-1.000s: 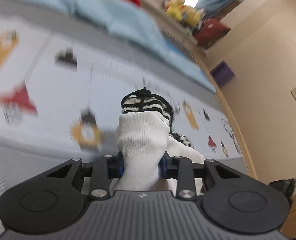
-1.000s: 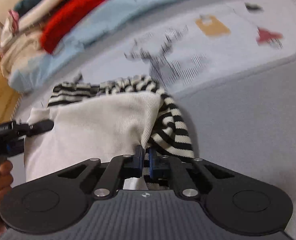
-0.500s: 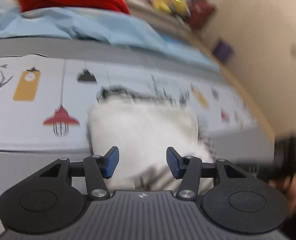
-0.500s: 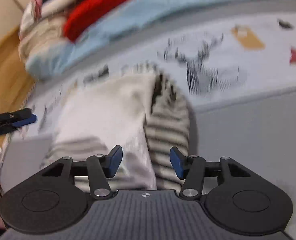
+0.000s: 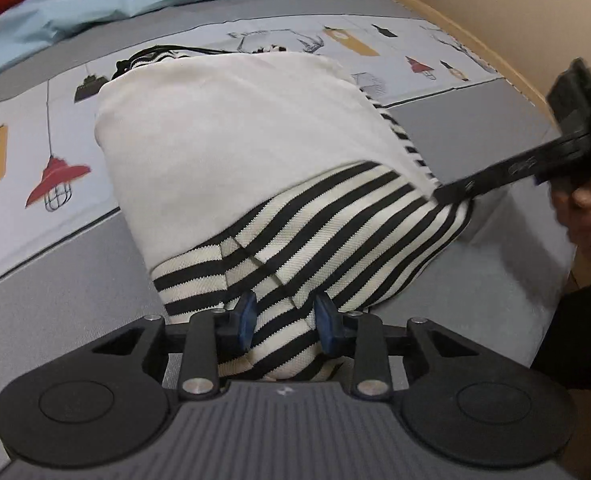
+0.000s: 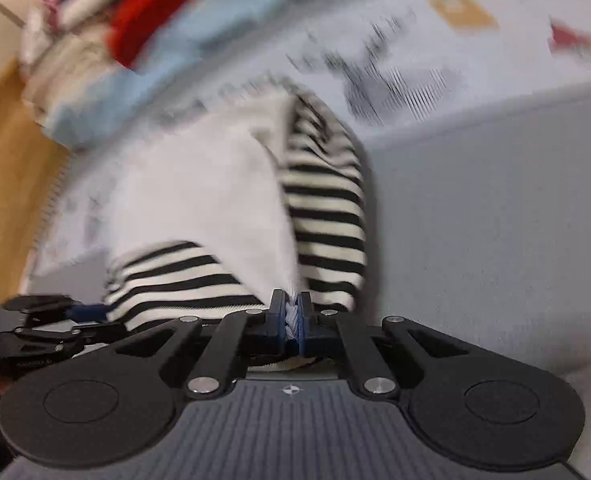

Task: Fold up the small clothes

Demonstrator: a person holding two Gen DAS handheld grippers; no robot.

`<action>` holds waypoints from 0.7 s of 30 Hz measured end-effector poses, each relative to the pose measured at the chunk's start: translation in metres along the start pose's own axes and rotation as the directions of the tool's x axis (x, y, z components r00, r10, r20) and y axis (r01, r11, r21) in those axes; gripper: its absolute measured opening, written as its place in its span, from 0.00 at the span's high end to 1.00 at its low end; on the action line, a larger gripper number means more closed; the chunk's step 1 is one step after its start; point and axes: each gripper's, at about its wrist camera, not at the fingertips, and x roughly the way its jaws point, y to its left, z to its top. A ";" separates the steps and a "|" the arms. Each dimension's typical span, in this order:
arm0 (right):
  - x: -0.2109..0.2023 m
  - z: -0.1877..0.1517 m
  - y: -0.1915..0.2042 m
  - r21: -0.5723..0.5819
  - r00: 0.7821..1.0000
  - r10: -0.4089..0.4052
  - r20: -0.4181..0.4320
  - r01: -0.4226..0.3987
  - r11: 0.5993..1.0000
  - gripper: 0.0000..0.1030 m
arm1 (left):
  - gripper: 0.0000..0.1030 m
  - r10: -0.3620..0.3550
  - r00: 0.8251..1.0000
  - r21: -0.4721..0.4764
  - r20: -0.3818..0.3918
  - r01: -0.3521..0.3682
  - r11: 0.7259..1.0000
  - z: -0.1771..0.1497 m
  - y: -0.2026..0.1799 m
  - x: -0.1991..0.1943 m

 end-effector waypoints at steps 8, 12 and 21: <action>-0.019 0.001 0.034 -0.159 0.982 -0.138 0.128 0.158 0.975 0.86 | 0.62 0.007 0.991 -0.073 0.134 0.003 0.997 0.005 0.011 -0.043; -0.023 -0.003 0.053 -0.286 0.989 -0.024 0.147 0.065 0.956 0.82 | 0.62 0.072 0.997 -0.066 0.024 -0.070 0.995 0.002 0.015 -0.019; 0.025 -0.006 0.044 -0.270 0.980 -0.199 0.015 0.196 0.943 0.78 | 0.40 0.131 0.991 -0.153 0.033 -0.125 0.980 -0.013 0.008 -0.032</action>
